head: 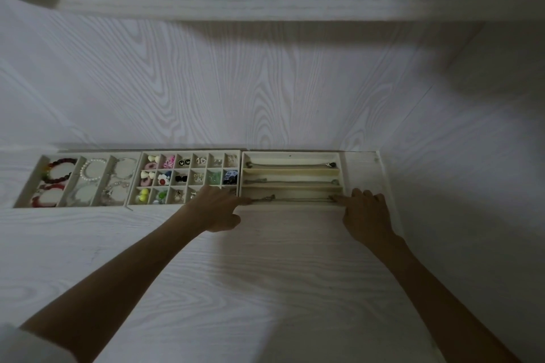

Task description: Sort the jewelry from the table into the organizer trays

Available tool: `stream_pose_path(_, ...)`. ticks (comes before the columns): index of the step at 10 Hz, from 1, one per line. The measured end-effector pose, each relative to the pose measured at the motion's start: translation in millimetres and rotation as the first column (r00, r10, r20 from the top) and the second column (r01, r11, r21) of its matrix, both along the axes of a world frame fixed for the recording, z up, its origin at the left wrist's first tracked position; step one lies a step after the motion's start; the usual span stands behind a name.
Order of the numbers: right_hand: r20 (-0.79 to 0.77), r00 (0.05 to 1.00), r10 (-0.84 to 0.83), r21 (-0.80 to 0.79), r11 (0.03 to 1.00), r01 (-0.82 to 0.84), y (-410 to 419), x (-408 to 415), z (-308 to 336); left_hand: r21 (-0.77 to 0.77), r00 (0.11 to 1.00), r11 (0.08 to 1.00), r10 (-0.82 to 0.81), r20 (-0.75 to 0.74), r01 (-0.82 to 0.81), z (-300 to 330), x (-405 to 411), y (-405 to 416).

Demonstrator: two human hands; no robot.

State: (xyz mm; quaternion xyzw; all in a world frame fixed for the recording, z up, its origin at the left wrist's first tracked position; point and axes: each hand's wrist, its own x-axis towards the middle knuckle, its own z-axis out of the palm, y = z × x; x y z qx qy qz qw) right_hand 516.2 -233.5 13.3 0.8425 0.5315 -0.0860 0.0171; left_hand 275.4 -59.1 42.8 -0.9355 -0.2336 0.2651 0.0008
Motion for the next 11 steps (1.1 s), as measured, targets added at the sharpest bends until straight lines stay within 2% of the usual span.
stream_pose_path(1, -0.004, 1.000, -0.009, -0.017, 1.000, 0.009, 1.3, -0.7, 2.0, 0.008, 1.000, 1.000, 0.014, -0.002, -0.014, 1.8, -1.2, -0.8)
stream_pose_path(3, -0.028, 0.999, -0.016, 0.048, 0.999, 0.017, -0.3, -0.2, -0.7, 0.038, 1.000, 0.999, 0.009, 0.002, -0.009, 6.3, 0.2, -2.3)
stream_pose_path(4, 0.021, 1.000, 0.000, 0.113, 0.994, -0.003, 5.9, -4.7, 1.7, 0.060, 1.000, 0.998, -0.004, 0.007, 0.003, 9.9, 1.6, -4.0)
stream_pose_path(5, 0.055, 0.991, 0.126, 0.258, 0.957, -0.136, 20.2, -25.0, 0.7, 0.044, 1.000, 0.999, 0.007, 0.029, -0.009, 10.0, 1.5, -3.1)
stream_pose_path(6, 0.040, 0.964, 0.264, 0.205, 0.942, -0.267, 41.0, -53.6, 3.5, 0.029, 0.998, 0.999, 0.022, 0.053, -0.024, 6.0, -0.5, 0.4)
stream_pose_path(7, 0.008, 0.947, 0.321, 0.096, 0.943, -0.320, 57.8, -72.8, 4.9, 0.020, 0.995, 0.999, 0.025, 0.092, -0.027, 4.5, -1.7, 1.3)
stream_pose_path(9, -0.016, 0.946, 0.325, 0.021, 0.946, -0.324, 69.2, -80.0, 1.8, 0.017, 0.992, 0.999, 0.043, 0.120, -0.045, 2.5, -5.6, 2.2)
stream_pose_path(11, -0.024, 0.950, 0.311, 0.036, 0.950, -0.310, 69.4, -75.6, -0.8, -0.005, 0.981, 0.995, 0.101, 0.164, -0.102, 1.8, -9.8, 3.9)
